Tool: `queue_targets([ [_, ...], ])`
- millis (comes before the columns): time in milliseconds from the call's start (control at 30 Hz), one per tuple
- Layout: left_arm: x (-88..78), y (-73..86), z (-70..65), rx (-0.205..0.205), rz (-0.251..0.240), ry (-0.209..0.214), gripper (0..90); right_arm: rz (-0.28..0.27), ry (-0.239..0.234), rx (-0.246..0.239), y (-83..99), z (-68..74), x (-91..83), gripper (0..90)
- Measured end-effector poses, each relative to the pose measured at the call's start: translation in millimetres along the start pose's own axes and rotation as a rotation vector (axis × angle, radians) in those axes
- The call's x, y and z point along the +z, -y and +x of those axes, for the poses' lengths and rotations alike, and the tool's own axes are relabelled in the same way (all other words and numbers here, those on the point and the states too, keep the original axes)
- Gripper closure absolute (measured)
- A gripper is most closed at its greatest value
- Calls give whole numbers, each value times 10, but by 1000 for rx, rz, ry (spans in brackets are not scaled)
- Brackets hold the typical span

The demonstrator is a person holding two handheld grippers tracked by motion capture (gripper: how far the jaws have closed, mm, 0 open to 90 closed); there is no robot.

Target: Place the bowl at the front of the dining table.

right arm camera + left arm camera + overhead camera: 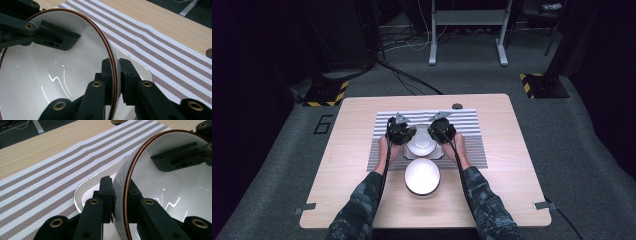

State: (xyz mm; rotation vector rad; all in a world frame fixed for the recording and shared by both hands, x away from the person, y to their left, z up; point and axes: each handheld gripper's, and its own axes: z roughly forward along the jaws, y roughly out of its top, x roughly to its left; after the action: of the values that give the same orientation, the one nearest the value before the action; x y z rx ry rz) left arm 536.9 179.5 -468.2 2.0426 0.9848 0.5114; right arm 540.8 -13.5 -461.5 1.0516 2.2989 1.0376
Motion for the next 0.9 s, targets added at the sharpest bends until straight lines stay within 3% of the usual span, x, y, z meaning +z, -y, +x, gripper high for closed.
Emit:
queue_targets([
  [633, 69, 19, 4, -13, 38, 5, 785, 76, -22, 34, 21, -22, 101, 824],
  [900, 84, 8, -37, 11, 57, -25, 738, 82, -21, 52, 25, -29, 106, 822],
])
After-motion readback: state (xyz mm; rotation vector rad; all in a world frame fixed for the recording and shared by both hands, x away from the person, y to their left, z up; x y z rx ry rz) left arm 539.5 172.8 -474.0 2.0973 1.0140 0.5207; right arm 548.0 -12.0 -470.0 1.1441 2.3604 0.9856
